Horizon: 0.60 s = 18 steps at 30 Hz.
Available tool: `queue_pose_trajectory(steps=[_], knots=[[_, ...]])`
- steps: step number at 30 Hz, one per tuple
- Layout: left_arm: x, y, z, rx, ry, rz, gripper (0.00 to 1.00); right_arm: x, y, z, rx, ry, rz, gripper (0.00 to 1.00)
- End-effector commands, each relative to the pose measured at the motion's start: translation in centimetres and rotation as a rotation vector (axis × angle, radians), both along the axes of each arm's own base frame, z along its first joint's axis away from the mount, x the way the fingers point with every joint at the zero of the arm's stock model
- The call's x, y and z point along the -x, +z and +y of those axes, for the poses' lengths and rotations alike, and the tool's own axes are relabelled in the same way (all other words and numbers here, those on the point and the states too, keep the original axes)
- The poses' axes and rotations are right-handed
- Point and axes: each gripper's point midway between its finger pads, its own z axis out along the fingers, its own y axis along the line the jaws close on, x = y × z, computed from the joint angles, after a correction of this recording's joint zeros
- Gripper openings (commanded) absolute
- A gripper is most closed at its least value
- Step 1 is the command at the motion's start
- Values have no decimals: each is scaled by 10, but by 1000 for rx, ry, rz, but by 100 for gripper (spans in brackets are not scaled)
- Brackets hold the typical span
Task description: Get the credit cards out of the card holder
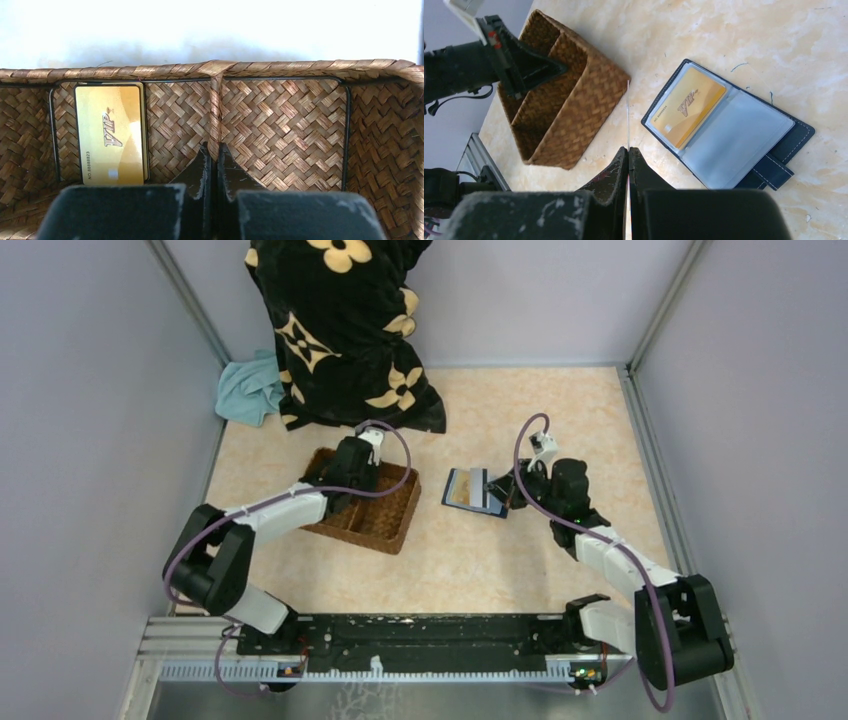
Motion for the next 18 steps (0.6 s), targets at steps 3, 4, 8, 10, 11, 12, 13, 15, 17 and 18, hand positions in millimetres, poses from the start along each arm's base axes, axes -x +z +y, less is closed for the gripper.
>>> queue_pose_trajectory(steps=[3,4,8,10,11,12,13,15,17,18], knots=[[10,28,-31,81,-301,-165,0,-10,16,0,-3,-4,-68,0],[13,29,-34,80,-336,-171,0,-10,16,0,-3,-5,-66,0],[28,32,-58,124,-497,-142,0,-11,15,1,-3,-2,-63,0],[34,30,-65,128,-558,-132,0,-12,16,0,-2,-4,-62,0],[36,27,-67,114,-600,-128,0,-12,15,0,-2,-4,-60,0],[39,23,-69,99,-629,-118,0,-12,14,0,-1,-5,-57,0],[40,20,-70,82,-652,-112,0,-13,15,1,-1,-5,-58,0],[45,12,-72,42,-704,-96,0,-14,14,1,-1,-3,-53,0],[49,8,-74,2,-748,-98,0,-15,12,2,-1,0,-46,0],[51,8,-75,-3,-758,-99,0,-16,12,2,0,0,-44,0]])
